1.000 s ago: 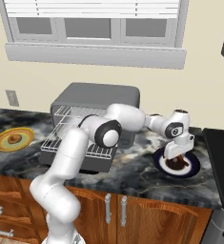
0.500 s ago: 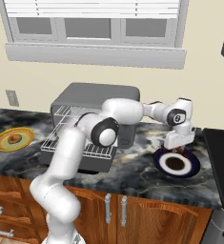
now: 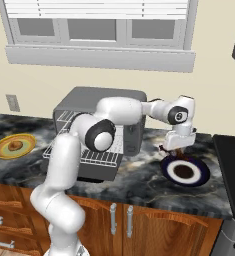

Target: Open the toaster oven door. Place the bread on the top rack in the toaster oven and place the chicken drumstick on the bottom rack.

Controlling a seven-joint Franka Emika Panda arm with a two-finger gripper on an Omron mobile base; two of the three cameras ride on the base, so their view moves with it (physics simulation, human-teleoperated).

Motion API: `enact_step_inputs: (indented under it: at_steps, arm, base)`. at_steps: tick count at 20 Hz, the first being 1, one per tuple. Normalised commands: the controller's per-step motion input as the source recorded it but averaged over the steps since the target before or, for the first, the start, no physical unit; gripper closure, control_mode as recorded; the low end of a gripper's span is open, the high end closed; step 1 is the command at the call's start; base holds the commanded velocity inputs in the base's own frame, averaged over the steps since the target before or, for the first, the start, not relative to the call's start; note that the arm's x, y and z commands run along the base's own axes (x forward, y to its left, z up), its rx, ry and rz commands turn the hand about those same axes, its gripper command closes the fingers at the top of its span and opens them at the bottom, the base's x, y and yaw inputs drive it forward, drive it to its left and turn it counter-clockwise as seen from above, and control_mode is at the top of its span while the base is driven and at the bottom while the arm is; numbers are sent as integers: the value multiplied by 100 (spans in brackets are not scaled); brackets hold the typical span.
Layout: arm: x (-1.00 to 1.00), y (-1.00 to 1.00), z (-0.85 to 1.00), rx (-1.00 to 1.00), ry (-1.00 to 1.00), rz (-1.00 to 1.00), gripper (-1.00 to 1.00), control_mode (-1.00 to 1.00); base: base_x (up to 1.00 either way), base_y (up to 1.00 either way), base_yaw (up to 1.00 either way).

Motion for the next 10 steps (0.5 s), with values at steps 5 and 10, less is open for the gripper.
enact_step_inputs:
  at_steps: [5,10]
  arm:
    - [-41,46,11,0,0,8,100,-100]
    - [-42,55,13,-1,0,9,100,-100]
  base:
    - [0,0,0]
    - [0,0,0]
